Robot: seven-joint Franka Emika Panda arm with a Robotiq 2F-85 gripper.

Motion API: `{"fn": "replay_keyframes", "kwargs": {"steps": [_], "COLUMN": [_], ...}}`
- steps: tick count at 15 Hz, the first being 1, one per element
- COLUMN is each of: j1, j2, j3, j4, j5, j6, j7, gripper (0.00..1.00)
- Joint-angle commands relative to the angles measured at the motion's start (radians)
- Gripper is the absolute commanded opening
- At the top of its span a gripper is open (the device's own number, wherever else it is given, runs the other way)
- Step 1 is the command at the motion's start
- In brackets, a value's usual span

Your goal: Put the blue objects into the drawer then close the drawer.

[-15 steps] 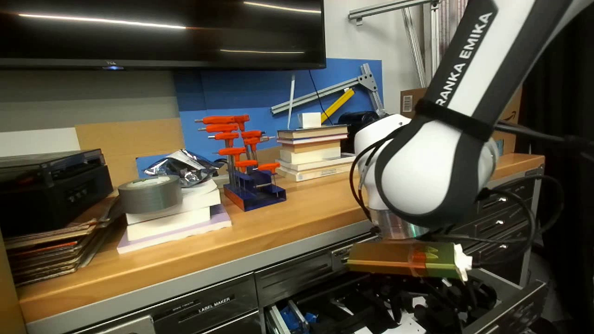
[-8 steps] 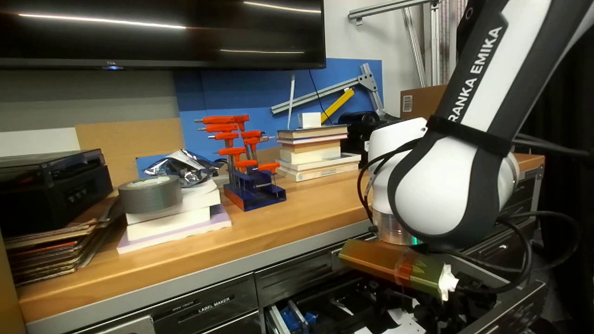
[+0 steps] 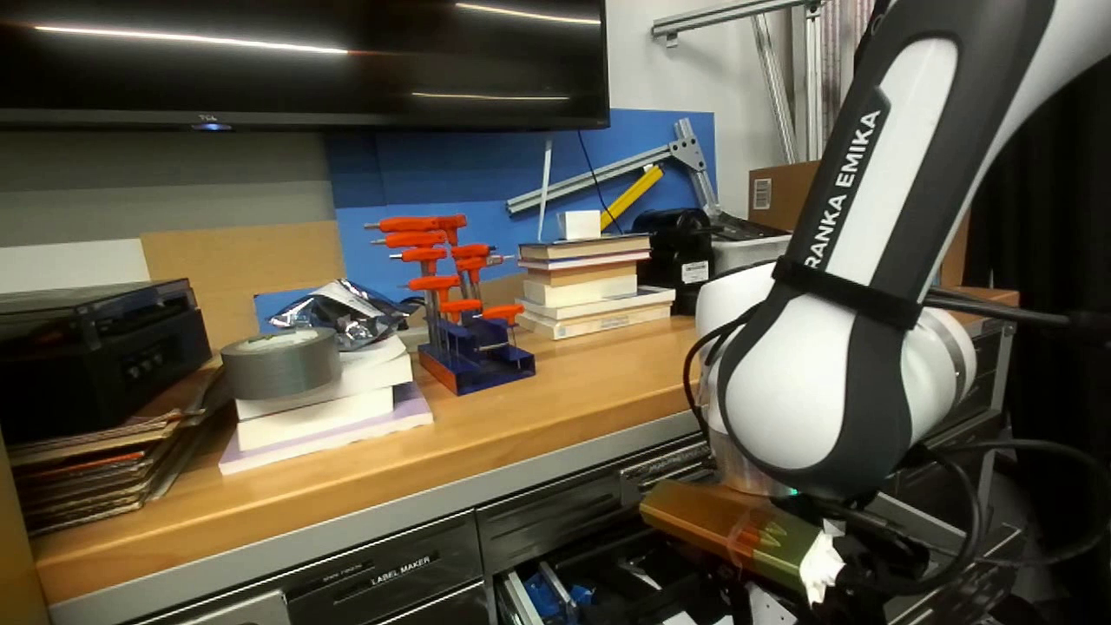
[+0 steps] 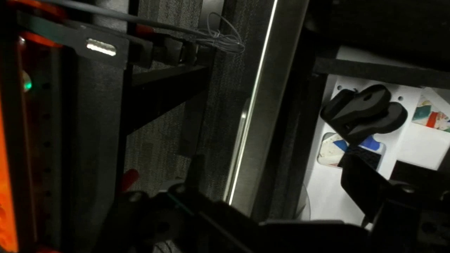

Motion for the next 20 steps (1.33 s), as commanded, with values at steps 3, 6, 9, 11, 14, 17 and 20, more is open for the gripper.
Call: {"fn": "replay_keyframes", "kwargs": {"steps": [3,6,9,11,14,17,20], "j1": [0.002,0.003,0.002,0.012,0.091,0.127,0.134], "j2": [0.009,0.057,0.146,0.214,0.288,0.317,0.325], "j3": [0.007,0.016,0.037,0.042,-0.035,-0.070,-0.076], "j4": [0.001,0.001,0.000,-0.001,-0.006,-0.006,-0.003], "j5": [0.013,0.045,0.125,0.165,0.184,0.242,0.302], "j6": [-0.011,0.071,0.244,0.398,0.569,0.680,0.744], "j7": [0.079,0.077,0.045,0.044,0.028,-0.035,-0.115], "gripper": [1.00,1.00,1.00,1.00,1.00,1.00,1.00]}}
